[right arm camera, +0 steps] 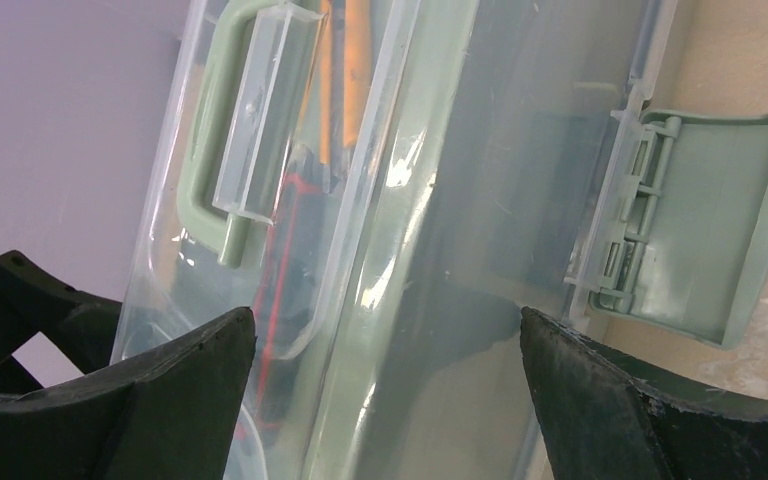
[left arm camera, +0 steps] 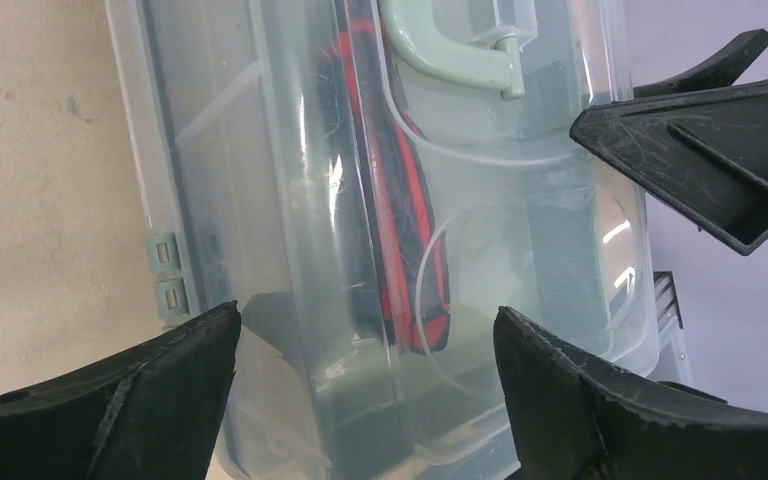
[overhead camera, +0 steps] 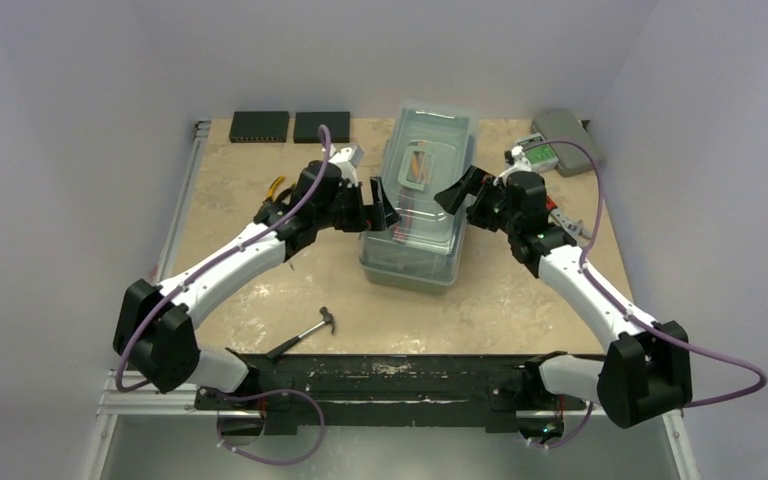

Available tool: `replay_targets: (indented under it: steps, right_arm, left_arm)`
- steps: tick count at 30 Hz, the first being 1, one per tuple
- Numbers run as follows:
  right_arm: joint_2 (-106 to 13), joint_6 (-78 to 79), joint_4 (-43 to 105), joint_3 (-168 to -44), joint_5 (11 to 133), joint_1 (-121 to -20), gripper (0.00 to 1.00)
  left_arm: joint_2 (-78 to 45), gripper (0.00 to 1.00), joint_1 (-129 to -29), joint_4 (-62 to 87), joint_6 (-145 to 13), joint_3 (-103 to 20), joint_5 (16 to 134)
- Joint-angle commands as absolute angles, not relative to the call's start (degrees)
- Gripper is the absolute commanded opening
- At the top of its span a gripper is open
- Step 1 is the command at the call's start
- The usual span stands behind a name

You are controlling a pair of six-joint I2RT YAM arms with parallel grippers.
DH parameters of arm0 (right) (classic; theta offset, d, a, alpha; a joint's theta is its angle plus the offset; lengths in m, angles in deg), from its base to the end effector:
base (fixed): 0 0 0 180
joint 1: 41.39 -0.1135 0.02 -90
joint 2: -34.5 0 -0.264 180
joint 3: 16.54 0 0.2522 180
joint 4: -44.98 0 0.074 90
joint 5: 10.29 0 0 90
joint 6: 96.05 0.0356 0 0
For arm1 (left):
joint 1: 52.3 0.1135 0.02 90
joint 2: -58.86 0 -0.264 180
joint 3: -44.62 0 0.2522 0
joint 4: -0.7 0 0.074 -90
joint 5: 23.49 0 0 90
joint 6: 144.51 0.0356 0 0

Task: Pack the tool kit

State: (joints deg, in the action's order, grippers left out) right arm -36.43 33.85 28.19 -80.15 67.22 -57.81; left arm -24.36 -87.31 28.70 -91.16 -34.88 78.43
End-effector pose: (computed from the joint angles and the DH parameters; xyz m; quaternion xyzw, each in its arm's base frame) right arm 0.2694 0.0874 0.2865 0.1118 0.8288 0.3356 0.4335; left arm 0.2686 -0.1971 0.3021 0.0381 0.8693 -0.3570 0.3396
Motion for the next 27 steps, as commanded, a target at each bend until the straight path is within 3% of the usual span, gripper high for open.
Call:
replay_targets:
  steps: [1, 11, 18, 27]
  right_arm:
    - [-36.44, 35.74, 26.61, -74.78, 56.38, -67.99, 0.99]
    - [-32.31, 38.71, 28.73, -72.66, 56.22, -72.59, 0.99]
    - [-31.92, 39.69, 30.01, -70.73, 55.49, -74.43, 0.99]
    - [-26.78, 31.49, 15.03, -80.68, 69.19, -74.05, 0.99]
  left_arm:
    - [-19.17, 0.90, -88.34, 24.84, -94.55, -27.75, 82.95]
    - [-8.63, 0.90, -88.36, 32.74, -92.24, -23.42, 78.19]
    - [-5.76, 0.90, -88.32, 40.07, -88.37, -27.26, 70.10]
    - [-8.12, 0.95, -87.78, 45.62, -85.19, -33.82, 63.92]
